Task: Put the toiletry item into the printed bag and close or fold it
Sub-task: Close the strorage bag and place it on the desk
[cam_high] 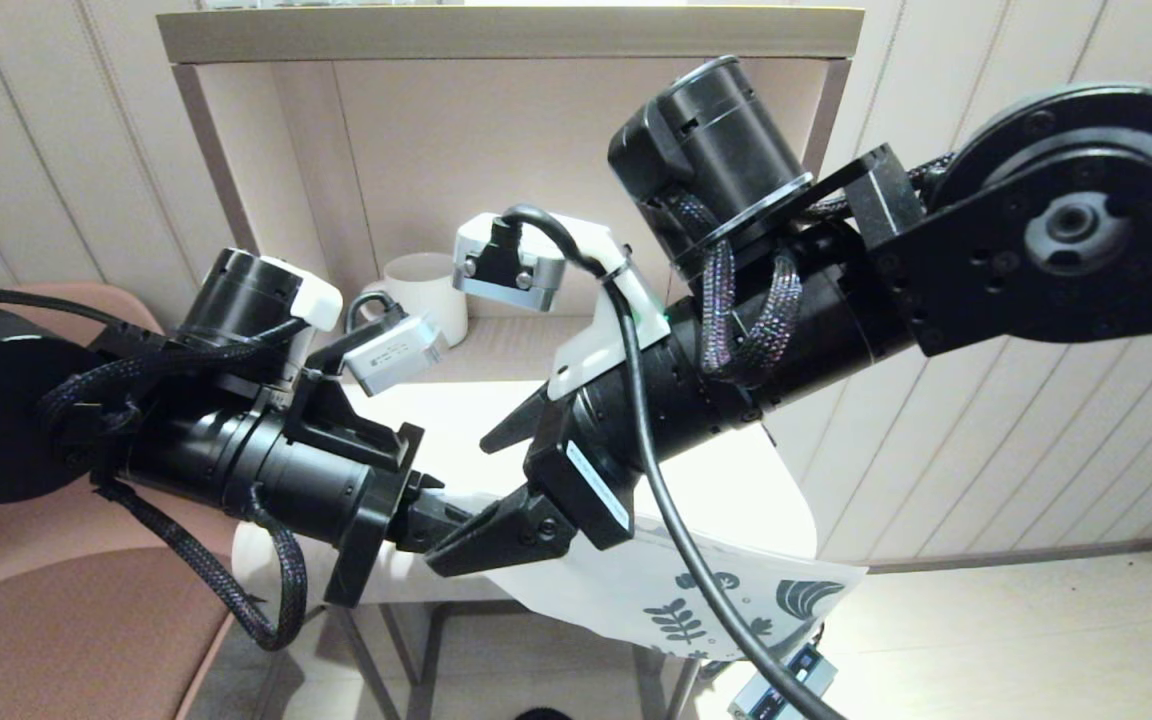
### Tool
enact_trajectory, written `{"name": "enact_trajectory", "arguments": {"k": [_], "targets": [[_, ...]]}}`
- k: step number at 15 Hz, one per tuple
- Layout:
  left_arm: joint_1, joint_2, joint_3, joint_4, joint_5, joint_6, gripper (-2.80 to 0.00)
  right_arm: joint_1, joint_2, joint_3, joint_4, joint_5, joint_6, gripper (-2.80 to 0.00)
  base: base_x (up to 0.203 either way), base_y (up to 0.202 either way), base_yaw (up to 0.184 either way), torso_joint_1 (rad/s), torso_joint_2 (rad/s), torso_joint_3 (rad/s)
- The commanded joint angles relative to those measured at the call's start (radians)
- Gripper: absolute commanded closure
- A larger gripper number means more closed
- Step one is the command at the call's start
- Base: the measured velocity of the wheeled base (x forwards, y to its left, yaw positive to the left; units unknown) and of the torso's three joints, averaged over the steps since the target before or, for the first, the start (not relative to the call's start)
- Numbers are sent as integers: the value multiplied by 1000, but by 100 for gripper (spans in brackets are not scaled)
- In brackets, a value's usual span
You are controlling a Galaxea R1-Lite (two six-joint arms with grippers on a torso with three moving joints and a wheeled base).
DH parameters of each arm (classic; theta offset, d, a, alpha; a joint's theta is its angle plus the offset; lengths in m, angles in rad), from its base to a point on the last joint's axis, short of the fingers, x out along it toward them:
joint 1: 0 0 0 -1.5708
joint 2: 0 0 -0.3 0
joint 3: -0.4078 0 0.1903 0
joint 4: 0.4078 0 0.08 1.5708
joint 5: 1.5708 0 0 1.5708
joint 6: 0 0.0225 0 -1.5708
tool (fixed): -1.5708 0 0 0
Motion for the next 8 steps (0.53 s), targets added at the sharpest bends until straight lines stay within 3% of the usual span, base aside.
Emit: {"name": "enact_trajectory", "arguments": {"k": [1,8], "targets": [[0,1,-2,2,-7,2,0,0,2,-3,3,3,-4,0,0,0,0,0,0,0],[0,-8,-3,2,-8,1,0,0,8,3,10,4,-39,0,0,0,0,0,0,0]]}}
